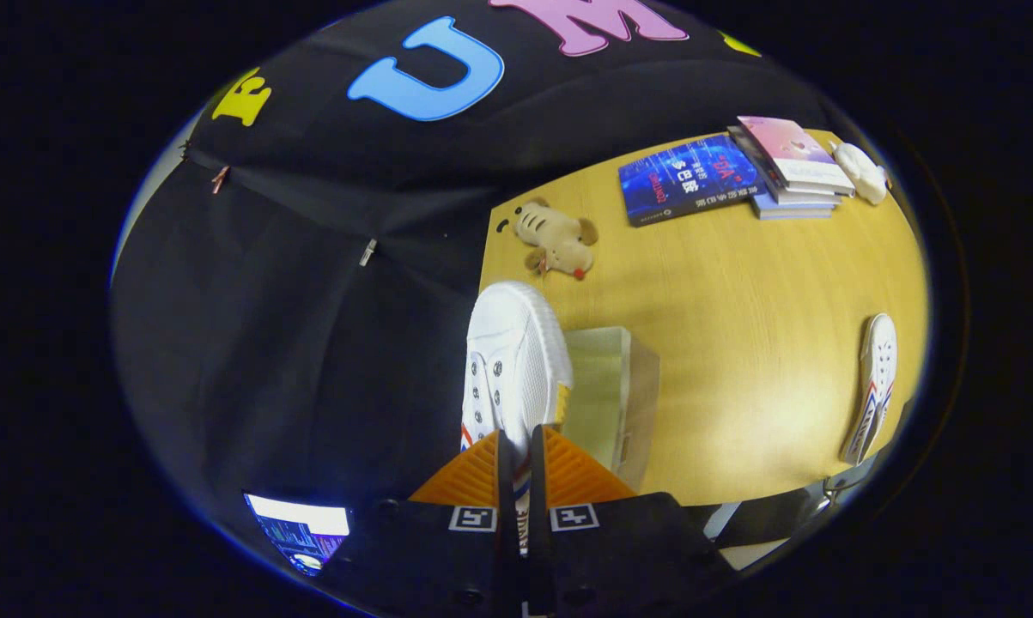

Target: Open the storage box then place both shoes into the box .Put the left shoe in first, then the right shoe, with the right side of both shoes facing outward in a uniform manner.

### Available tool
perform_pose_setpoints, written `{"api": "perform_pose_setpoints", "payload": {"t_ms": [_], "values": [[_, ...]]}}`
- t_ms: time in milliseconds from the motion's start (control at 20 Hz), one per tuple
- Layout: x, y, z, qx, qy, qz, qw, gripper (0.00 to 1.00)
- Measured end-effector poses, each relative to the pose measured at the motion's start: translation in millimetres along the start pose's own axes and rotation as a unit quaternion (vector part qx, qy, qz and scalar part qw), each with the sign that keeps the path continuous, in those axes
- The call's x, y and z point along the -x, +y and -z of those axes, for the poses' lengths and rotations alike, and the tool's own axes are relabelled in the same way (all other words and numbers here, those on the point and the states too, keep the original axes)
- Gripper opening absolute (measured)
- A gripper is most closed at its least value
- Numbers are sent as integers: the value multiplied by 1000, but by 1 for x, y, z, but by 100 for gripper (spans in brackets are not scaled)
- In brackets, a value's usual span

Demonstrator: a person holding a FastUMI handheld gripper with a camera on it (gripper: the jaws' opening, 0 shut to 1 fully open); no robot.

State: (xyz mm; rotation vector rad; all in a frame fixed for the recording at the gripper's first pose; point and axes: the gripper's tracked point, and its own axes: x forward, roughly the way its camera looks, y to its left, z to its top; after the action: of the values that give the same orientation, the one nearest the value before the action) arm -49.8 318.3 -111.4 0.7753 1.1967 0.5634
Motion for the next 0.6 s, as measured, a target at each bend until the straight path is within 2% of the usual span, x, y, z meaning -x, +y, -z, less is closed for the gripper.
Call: {"api": "perform_pose_setpoints", "payload": {"t_ms": [250,400,600], "values": [[-62,12,18,-12,42,20,999,8],[-88,36,21,-45,59,-8,997,5],[-102,20,10,-10,47,14,999,5]]}}
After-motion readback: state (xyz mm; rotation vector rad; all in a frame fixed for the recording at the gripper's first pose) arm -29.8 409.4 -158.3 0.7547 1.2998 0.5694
